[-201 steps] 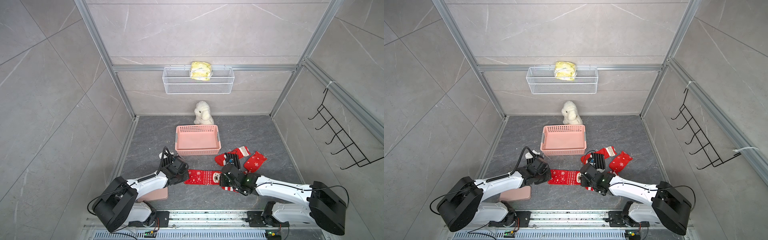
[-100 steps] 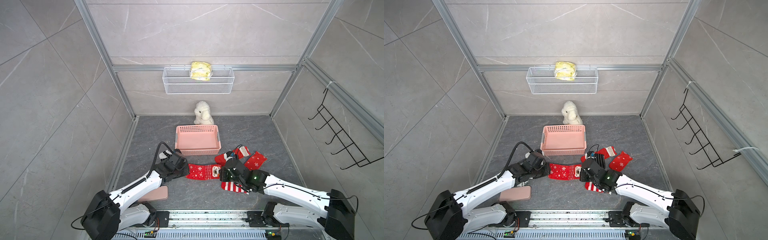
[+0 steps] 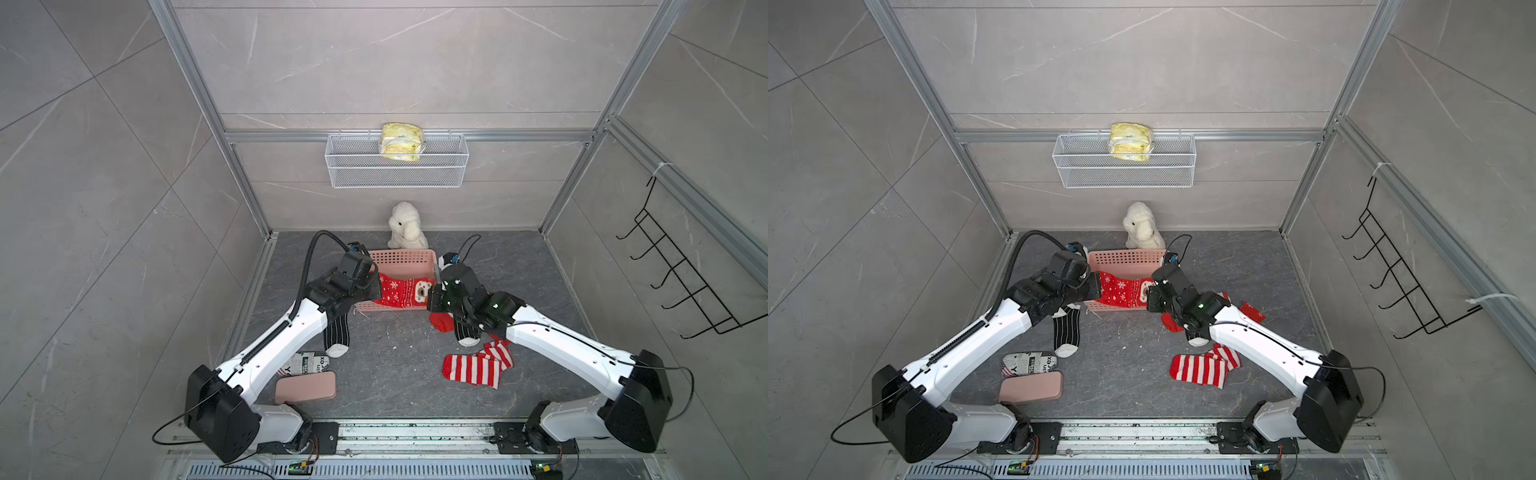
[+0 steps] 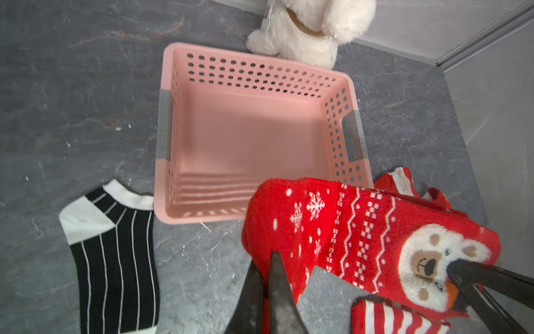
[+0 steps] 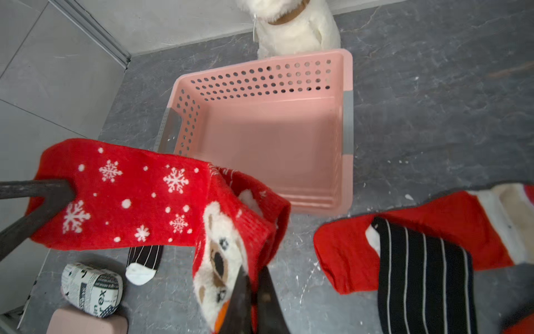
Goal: Place the socks together as a pair
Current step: Pick up a pair of socks from the center of the board, then place a pair of socks in the bin.
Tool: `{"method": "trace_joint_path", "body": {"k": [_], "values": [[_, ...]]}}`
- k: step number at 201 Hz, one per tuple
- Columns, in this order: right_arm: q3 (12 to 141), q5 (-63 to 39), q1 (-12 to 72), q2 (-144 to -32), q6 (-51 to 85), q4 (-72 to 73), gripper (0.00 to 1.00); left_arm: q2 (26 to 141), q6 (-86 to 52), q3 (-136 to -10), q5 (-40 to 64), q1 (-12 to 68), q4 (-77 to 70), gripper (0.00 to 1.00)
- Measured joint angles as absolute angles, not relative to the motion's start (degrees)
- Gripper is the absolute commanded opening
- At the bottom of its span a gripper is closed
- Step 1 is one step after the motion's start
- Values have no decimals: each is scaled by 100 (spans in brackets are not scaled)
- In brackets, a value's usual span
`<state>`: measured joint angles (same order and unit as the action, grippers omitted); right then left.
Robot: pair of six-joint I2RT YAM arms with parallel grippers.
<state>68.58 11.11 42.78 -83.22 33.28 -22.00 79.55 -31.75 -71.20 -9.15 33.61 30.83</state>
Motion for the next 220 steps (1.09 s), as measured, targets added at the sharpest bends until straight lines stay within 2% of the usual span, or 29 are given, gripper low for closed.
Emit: {"method": "trace_joint_path", "body": {"k": [50, 102, 154, 204, 220], "values": [[8020, 867, 3900, -9727, 2991, -2115, 0, 9378, -2628, -8141, -895, 2825, 3164, 0], [8674, 810, 3699, -10641, 2794, -2119, 0, 10759, -2279, -9188, -838, 2390, 3393, 0], [8888, 864, 3632, -11026, 2630, -2126, 0, 11467, -2137, -9852, -705, 2386, 3548, 0], [9008, 928, 3540, -11382, 2543, -2121, 0, 11802, -2032, -9933, -746, 2386, 3612, 0], [9067, 950, 3509, -11489, 2519, -2123, 4, 11874, -1999, -9933, -773, 2386, 3647, 0]]}}
